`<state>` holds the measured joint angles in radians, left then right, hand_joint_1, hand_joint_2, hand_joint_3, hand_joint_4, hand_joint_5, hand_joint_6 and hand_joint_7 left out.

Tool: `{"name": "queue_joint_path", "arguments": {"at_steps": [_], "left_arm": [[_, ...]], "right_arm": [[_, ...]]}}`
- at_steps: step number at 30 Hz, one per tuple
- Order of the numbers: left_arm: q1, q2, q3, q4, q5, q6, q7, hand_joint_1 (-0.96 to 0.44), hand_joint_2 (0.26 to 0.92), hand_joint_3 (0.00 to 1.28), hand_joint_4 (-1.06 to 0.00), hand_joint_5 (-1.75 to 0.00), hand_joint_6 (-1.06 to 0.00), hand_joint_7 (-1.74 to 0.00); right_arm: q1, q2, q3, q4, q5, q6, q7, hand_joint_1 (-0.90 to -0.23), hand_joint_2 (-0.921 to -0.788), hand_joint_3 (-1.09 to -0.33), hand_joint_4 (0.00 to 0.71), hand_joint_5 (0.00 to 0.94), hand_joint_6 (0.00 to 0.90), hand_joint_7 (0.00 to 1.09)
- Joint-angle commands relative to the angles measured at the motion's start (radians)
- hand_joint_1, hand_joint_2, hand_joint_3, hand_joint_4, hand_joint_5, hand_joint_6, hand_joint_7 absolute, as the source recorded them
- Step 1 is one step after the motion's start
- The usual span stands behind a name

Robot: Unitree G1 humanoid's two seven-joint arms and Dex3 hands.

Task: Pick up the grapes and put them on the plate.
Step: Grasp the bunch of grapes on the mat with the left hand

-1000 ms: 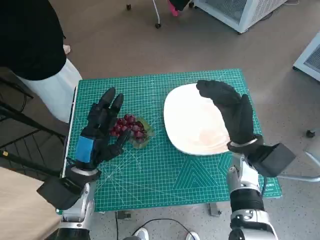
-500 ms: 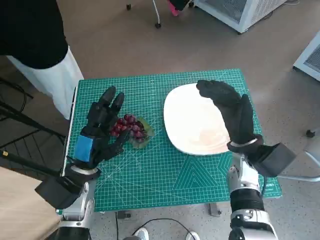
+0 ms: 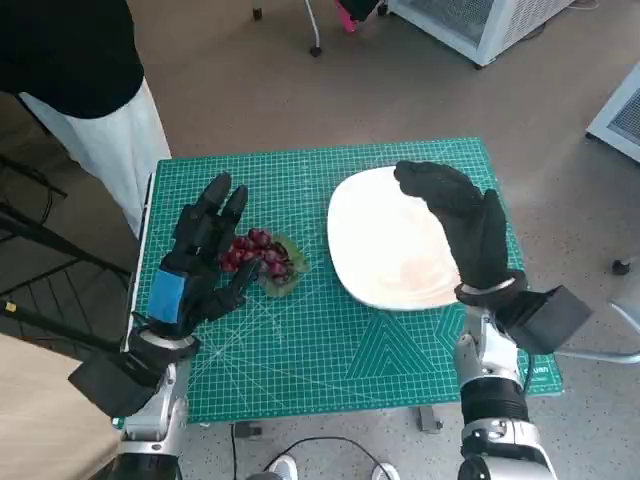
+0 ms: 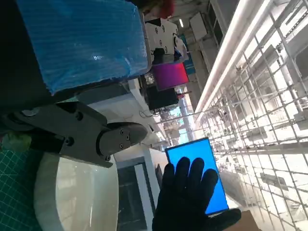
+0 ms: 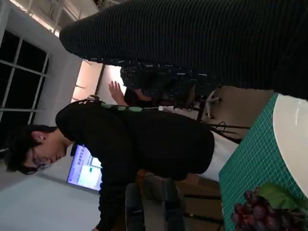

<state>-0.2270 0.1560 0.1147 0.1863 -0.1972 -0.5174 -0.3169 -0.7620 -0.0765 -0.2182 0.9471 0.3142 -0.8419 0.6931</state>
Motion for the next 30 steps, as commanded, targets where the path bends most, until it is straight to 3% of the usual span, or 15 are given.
{"name": "queue_joint_path", "arguments": {"at_steps": [1,6,12,21,25,30], "left_arm": [[-0.002,0.044,0.014,-0.032,0.042,0.02,0.015,-0.26,0.921,0.41,-0.22,0.0,-0.11,-0.34],[0.036,0.163,0.03,-0.176,0.319,0.148,0.096,-0.31,0.921,0.22,-0.19,0.0,-0.14,-0.27],[0.068,0.263,0.025,-0.369,0.538,0.379,0.075,-0.42,0.888,0.03,-0.14,0.0,-0.2,-0.09],[0.048,0.28,-0.069,-0.519,0.773,0.735,0.006,-0.37,0.775,0.0,-0.09,0.0,-0.21,-0.03],[0.024,0.274,-0.122,-0.507,0.838,0.815,-0.002,-0.34,0.752,0.0,-0.08,0.0,-0.22,-0.02],[-0.01,0.277,-0.174,-0.433,0.869,0.831,0.022,-0.33,0.744,0.0,-0.08,0.0,-0.24,-0.02]], "right_arm": [[0.022,-0.004,0.0,0.019,-0.007,-0.003,-0.005,-0.579,-0.921,-0.603,0.288,0.003,0.311,0.01],[0.021,-0.005,0.001,0.025,-0.015,-0.012,-0.012,-0.595,-0.921,-0.606,0.29,0.003,0.312,0.01],[0.016,-0.006,0.002,0.033,-0.017,-0.014,-0.017,-0.604,-0.921,-0.607,0.297,0.006,0.323,0.02],[0.016,0.0,0.007,0.03,-0.015,-0.013,-0.017,-0.605,-0.921,-0.608,0.299,0.005,0.33,0.02],[0.016,0.002,0.01,0.025,-0.013,-0.011,-0.015,-0.605,-0.921,-0.609,0.299,0.005,0.33,0.02],[0.014,0.003,0.011,0.02,-0.009,-0.004,-0.012,-0.605,-0.921,-0.61,0.299,0.004,0.33,0.02]]}}
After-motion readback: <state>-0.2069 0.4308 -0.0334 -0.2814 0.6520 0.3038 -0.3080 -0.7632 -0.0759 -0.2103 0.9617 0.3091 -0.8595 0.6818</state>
